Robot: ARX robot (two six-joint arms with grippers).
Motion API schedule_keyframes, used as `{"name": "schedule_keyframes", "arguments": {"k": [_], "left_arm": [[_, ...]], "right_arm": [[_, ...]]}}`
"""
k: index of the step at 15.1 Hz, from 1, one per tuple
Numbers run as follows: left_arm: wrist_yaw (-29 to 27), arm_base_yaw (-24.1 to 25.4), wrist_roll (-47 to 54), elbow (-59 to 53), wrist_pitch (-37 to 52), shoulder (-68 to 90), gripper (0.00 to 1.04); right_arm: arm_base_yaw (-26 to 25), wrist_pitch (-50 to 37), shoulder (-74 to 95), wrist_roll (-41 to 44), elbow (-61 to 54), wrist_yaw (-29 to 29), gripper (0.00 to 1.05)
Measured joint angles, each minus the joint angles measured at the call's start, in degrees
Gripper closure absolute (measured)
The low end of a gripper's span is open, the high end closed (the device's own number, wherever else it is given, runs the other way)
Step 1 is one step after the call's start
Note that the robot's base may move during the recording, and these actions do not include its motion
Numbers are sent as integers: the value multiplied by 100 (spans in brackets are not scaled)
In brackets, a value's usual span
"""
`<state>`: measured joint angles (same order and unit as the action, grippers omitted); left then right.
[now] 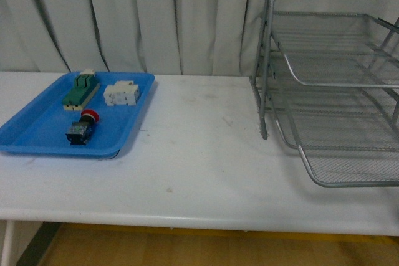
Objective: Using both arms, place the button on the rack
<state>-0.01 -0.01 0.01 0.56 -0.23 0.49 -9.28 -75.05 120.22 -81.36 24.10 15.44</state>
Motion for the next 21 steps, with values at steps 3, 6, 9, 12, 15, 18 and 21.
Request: {"name": "schedule_keyframes", "arguments": {"k": [3,6,9,12,15,18,21], "left_arm": [[0,0,0,0,0,0,7],[2,0,0,0,0,0,7],[2,0,0,0,2,0,7],[2,0,0,0,0,0,7],[2,0,0,0,-2,0,7],[0,0,0,0,0,0,7],[0,0,0,0,0,0,7]], "right_arm": [[-164,131,-72,192,-9,17,74],[-247,129,-77,195,-7,17,58],[-251,127,-87,195,-37,20,36],[-236,133,-1102,177,-1071,232,6],[-111,1364,-4242,3097,-1690,-505,33],[-85,2940,-6859,7079,-2295,-535,71],[280,4081,-8483,8008,-2343,-863,103]]}}
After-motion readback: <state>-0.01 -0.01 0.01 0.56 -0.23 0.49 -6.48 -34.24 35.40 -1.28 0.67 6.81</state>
